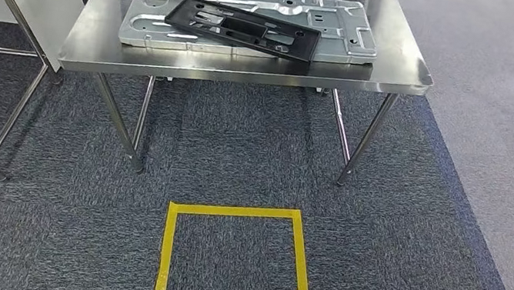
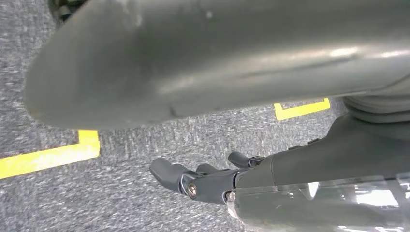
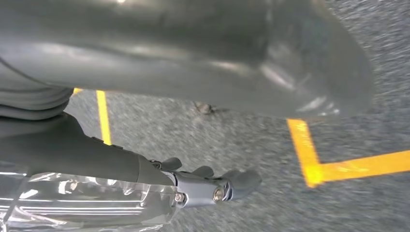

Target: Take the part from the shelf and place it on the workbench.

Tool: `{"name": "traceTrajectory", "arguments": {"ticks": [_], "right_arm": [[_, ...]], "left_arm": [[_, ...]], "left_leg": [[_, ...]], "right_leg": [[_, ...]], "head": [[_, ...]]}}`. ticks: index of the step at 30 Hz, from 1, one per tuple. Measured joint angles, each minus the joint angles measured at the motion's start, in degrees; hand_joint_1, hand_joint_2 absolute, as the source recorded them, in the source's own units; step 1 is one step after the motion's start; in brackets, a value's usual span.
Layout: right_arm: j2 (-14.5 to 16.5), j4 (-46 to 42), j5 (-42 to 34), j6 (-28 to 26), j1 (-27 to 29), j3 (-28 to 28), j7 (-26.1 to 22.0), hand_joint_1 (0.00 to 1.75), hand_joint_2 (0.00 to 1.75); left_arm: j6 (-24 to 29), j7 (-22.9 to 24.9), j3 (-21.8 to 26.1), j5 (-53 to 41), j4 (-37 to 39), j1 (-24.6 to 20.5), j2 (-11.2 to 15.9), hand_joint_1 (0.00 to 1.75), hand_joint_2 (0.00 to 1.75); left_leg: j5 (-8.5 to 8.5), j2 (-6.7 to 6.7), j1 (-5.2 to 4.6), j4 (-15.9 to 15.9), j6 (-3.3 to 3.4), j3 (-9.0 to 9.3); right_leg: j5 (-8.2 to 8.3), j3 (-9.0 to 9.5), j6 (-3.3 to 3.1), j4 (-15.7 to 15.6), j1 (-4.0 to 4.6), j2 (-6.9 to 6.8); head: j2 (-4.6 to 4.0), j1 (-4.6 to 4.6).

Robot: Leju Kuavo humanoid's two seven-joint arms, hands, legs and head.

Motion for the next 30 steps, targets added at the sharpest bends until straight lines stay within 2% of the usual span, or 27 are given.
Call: {"name": "traceTrajectory", "arguments": {"ticks": [1,3,4,5,6,7,8,9,10,12,13,14,15,16,17,18,19,20,21,22,23,24,25,26,27,28,30], "right_arm": [[-0.43,0.5,-0.13,0.49,-0.03,-0.13,0.77,0.0,0.0],[-1.57,1.68,-0.24,1.05,-0.03,-0.21,1.68,0.0,0.0],[-2.29,2.32,-0.22,1.24,0.02,-0.21,2.01,0.0,0.44],[-2.96,2.94,-0.17,1.38,0.07,-0.21,2.29,0.0,0.87],[-3.69,3.5,-0.12,1.51,0.12,-0.2,2.53,0.0,1.31],[-4.37,4.0,-0.05,1.6,0.15,-0.2,2.69,0.0,1.75],[-5.03,4.45,0.06,1.64,0.17,-0.2,2.8,0.0,1.75],[-5.64,4.83,0.17,1.66,0.18,-0.2,2.85,0.0,1.31],[-6.19,5.17,0.3,1.65,0.18,-0.2,2.85,0.0,0.87],[-7.18,5.77,0.46,1.7,0.2,-0.21,2.82,0.0,0.0],[-7.6,6.04,0.26,1.97,0.2,-0.21,2.65,0.0,0.0],[-7.95,6.26,-0.26,2.51,0.18,-0.29,2.33,0.0,0.0],[-8.17,6.41,-1.02,3.23,0.12,-0.51,1.87,0.0,0.0],[-8.31,6.51,-1.95,4.05,0.04,-0.83,1.3,0.0,0.0],[-8.35,6.57,-2.8,4.72,-0.03,-1.25,0.82,0.0,0.0],[-8.35,6.61,-3.44,5.2,-0.1,-1.65,0.44,0.0,0.0],[-8.28,6.67,-3.91,5.6,-0.13,-1.96,0.13,0.0,0.0],[-8.12,6.72,-4.23,5.98,-0.15,-2.22,-0.14,0.0,0.0],[-7.9,6.77,-4.37,6.33,-0.19,-2.42,-0.42,0.0,0.0],[-7.63,6.8,-4.32,6.63,-0.26,-2.55,-0.71,0.0,0.0],[-7.39,6.81,-4.13,6.8,-0.39,-2.63,-0.98,0.0,0.0],[-7.24,6.81,-3.86,6.88,-0.55,-2.67,-1.17,0.0,0.0],[-7.15,6.81,-3.62,6.9,-0.76,-2.68,-1.31,0.0,0.0],[-7.11,6.81,-3.47,6.89,-0.98,-2.68,-1.4,0.0,0.0],[-7.1,6.81,-3.4,6.89,-1.21,-2.68,-1.43,0.0,0.0],[-7.09,6.81,-3.38,6.9,-1.39,-2.68,-1.46,0.0,0.0],[-7.1,6.82,-3.37,6.91,-1.56,-2.68,-1.48,0.0,0.0]], "left_arm": [[0.02,0.13,0.01,0.03,0.01,0.04,-0.02,0.0,0.0],[0.03,0.35,0.01,0.04,0.01,0.07,-0.14,0.0,0.0],[0.04,0.49,0.01,0.0,0.01,0.06,-0.23,0.0,0.0],[0.03,0.65,0.01,-0.09,0.01,0.07,-0.34,0.0,0.0],[0.02,0.8,0.01,-0.2,0.01,0.07,-0.44,0.0,0.0],[0.02,0.93,0.01,-0.3,0.01,0.07,-0.54,0.0,0.0],[0.01,1.02,0.01,-0.38,0.01,0.06,-0.64,0.0,0.0],[0.01,1.08,0.01,-0.44,0.01,0.03,-0.73,0.0,0.0],[0.01,1.11,0.01,-0.49,0.0,-0.04,-0.8,0.0,0.0],[0.02,1.17,0.01,-0.57,-0.01,-0.25,-0.88,0.0,0.0],[0.05,1.25,0.02,-0.59,-0.01,-0.33,-0.93,0.0,0.0],[0.12,1.36,0.03,-0.62,-0.01,-0.35,-1.01,0.0,0.0],[0.21,1.54,0.05,-0.67,0.01,-0.35,-1.1,0.0,0.0],[0.39,1.77,0.1,-0.77,0.02,-0.34,-1.17,0.0,0.0],[0.59,1.95,0.16,-0.9,0.04,-0.34,-1.22,0.0,0.0],[0.74,2.07,0.23,-1.04,0.05,-0.36,-1.29,0.0,0.0],[0.86,2.05,0.28,-1.18,0.05,-0.33,-1.33,0.0,0.0],[0.89,1.93,0.31,-1.33,0.05,-0.27,-1.4,0.0,0.0],[0.86,1.81,0.32,-1.52,0.05,-0.2,-1.48,0.0,0.0],[0.81,1.7,0.32,-1.75,0.05,-0.14,-1.56,0.0,0.0],[0.77,1.67,0.32,-1.98,0.05,-0.12,-1.67,0.0,0.0],[0.69,1.67,0.32,-2.14,0.05,-0.11,-1.76,0.0,0.0],[0.63,1.67,0.31,-2.24,0.05,-0.11,-1.87,0.0,0.0],[0.58,1.66,0.31,-2.27,0.04,-0.1,-1.96,0.0,0.0],[0.55,1.64,0.3,-2.29,0.04,-0.08,-2.03,0.0,0.44],[0.53,1.63,0.3,-2.31,0.03,-0.08,-2.1,0.0,0.87],[0.51,1.62,0.3,-2.34,0.03,-0.08,-2.17,0.0,1.75]], "left_leg": [[-1.15,-0.06,0.14,0.83,-0.25,-0.41],[-6.36,-0.12,0.29,6.01,-0.47,-2.07],[-9.13,-0.12,0.29,9.83,-0.5,-3.05],[-11.04,-0.12,0.29,13.55,-0.5,-3.79],[-11.36,-0.12,0.25,16.04,-0.41,-3.87],[-10.39,-0.12,0.21,16.85,-0.23,-3.13],[-8.66,-0.12,0.13,15.66,0.09,-1.41],[-7.03,-0.11,-0.01,12.73,0.52,1.23],[-6.42,-0.08,-0.25,8.51,1.02,4.59],[-7.45,-0.04,-0.88,-0.09,1.79,10.43],[-8.13,-0.06,-1.21,-2.61,2.08,11.86],[-8.11,-0.11,-1.42,-3.9,2.37,12.11],[-7.6,-0.07,-1.45,-4.12,2.71,11.7],[-6.86,-0.02,-1.45,-4.21,3.17,11.13],[-6.03,0.08,-1.37,-4.34,3.61,10.44],[-5.34,0.15,-1.32,-4.35,3.96,9.63],[-4.68,0.12,-1.39,-4.3,4.22,8.66],[-4.02,0.1,-1.43,-4.21,4.34,7.65],[-3.37,0.07,-1.47,-4.1,4.33,6.6],[-2.66,0.07,-1.49,-3.9,4.24,5.48],[-2.0,0.08,-1.49,-3.61,4.11,4.37],[-1.39,0.06,-1.48,-3.22,3.94,3.26],[-0.9,0.04,-1.49,-2.74,3.75,2.28],[-0.54,0.01,-1.56,-2.19,3.54,1.5],[-0.22,0.01,-1.65,-1.68,3.28,0.95],[0.07,0.02,-1.69,-1.32,3.0,0.64],[0.56,0.06,-1.67,-1.05,2.53,0.42]], "right_leg": [[0.46,-0.44,-0.6,0.01,0.01,-0.21],[1.59,-1.63,-1.51,-0.01,0.17,-0.67],[2.18,-2.36,-1.73,0.03,0.35,-0.85],[2.79,-3.15,-1.84,0.09,0.57,-1.03],[3.42,-4.02,-1.89,0.16,0.81,-1.21],[4.07,-4.97,-1.91,0.27,1.04,-1.35],[4.72,-5.94,-1.89,0.39,1.25,-1.45],[5.38,-6.84,-1.84,0.52,1.42,-1.51],[5.97,-7.51,-1.71,0.64,1.55,-1.54],[7.09,-8.23,-1.21,0.79,1.58,-1.65],[7.7,-8.41,-0.85,0.74,1.46,-1.78],[8.39,-8.56,-0.46,0.61,1.33,-1.9],[8.67,-8.8,-0.1,0.57,1.13,-1.88],[7.91,-9.15,0.22,0.97,0.99,-1.69],[5.87,-9.65,0.47,2.33,0.9,-1.43],[2.82,-10.39,0.65,4.91,0.79,-1.16],[-0.35,-11.23,0.8,8.5,0.75,-0.99],[-2.55,-12.0,0.93,12.49,0.71,-0.93],[-3.0,-12.52,1.03,15.96,0.68,-0.88],[-1.94,-12.42,1.09,18.04,0.64,-0.86],[0.04,-11.41,1.08,18.13,0.6,-0.85],[1.9,-9.28,1.0,16.08,0.57,-0.83],[2.52,-5.99,0.84,12.14,0.56,-0.78],[1.88,-2.27,0.6,7.08,0.64,-0.72],[0.53,0.78,0.27,2.72,0.76,-0.66],[-0.76,2.75,-0.09,-0.25,0.92,-0.62],[-1.56,3.45,-0.67,-1.84,1.09,-0.62]], "head": [[0.0,0.01],[0.0,0.01],[0.0,0.01],[0.0,0.01],[0.0,0.01],[0.0,0.01],[0.0,0.01],[0.0,0.01],[0.0,0.01],[0.0,0.01],[0.0,0.01],[0.0,0.01],[0.0,0.01],[0.0,0.01],[0.0,0.01],[0.0,0.01],[0.0,0.01],[0.0,0.01],[0.0,0.01],[0.0,0.01],[0.0,0.01],[0.0,0.01],[0.0,0.01],[0.0,0.01],[0.0,0.01],[0.0,0.01],[0.0,0.01]]}}
